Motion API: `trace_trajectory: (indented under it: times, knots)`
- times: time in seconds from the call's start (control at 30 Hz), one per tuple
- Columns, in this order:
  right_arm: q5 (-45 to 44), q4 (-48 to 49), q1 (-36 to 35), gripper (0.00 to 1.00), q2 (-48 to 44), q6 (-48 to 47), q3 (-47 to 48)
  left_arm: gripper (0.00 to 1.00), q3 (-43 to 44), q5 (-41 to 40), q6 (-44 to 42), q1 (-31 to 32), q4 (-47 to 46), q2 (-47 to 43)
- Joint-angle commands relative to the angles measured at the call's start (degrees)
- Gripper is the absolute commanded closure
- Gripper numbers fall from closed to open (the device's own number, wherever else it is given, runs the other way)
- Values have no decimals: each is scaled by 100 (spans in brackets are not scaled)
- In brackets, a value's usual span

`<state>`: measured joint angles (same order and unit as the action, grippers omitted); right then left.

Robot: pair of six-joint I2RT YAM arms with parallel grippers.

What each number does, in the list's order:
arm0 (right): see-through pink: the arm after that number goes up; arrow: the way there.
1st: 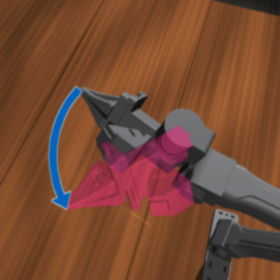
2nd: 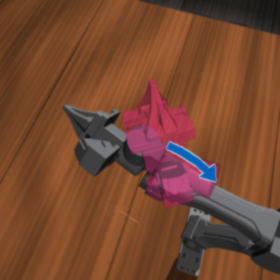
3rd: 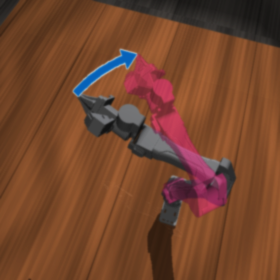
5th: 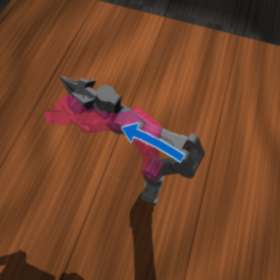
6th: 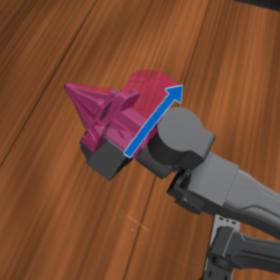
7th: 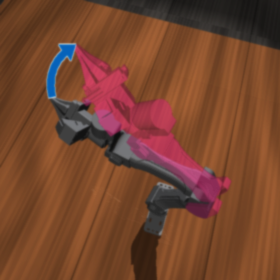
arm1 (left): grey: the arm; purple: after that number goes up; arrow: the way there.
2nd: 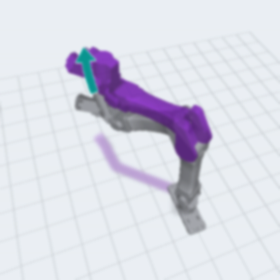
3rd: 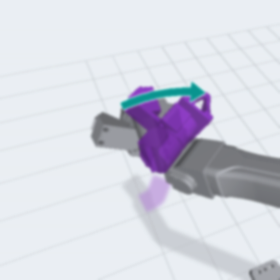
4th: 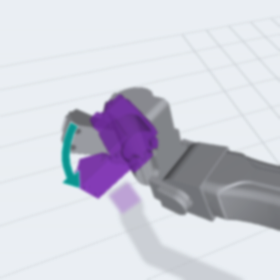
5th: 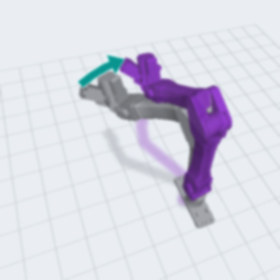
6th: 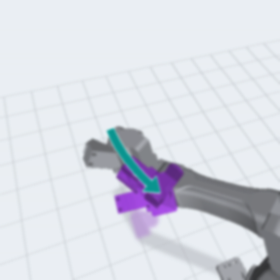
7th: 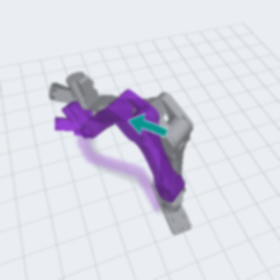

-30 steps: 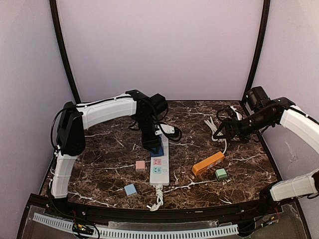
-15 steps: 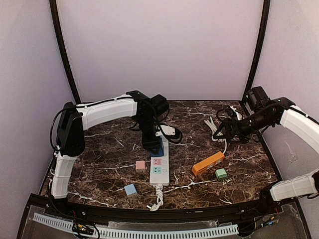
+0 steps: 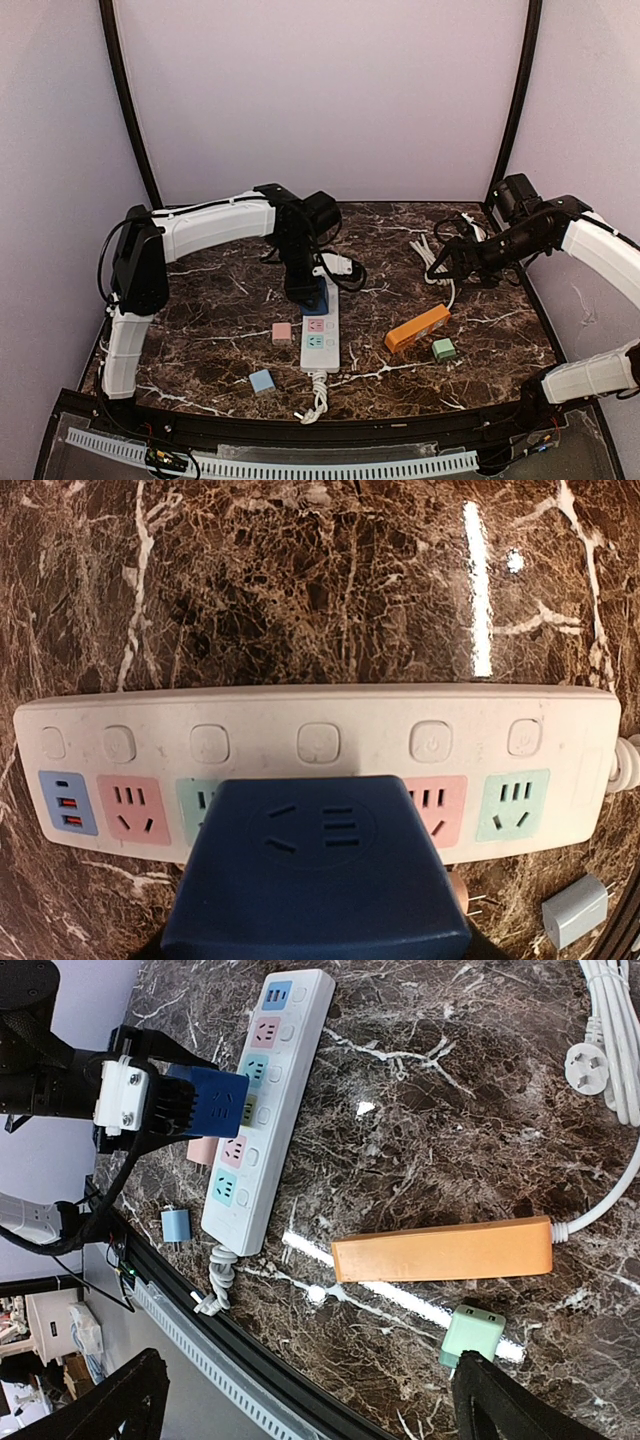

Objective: Insert the plug

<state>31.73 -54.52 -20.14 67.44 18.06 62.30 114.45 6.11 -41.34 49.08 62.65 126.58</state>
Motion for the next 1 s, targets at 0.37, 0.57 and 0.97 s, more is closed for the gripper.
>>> trace_trajectory:
  times: [0.37, 0.57, 0.97]
  knots:
    - [-26, -23, 10, 1, -32, -31, -96, 99, -397, -776, -478, 155, 639, -57]
    - [-50, -21, 14, 1, -27, -7, -94, 99, -486, -780, -374, 203, 751, -46]
    - [-146, 59, 10, 1, 33, 163, -38, 99, -420, 359, -125, 347, 980, -238]
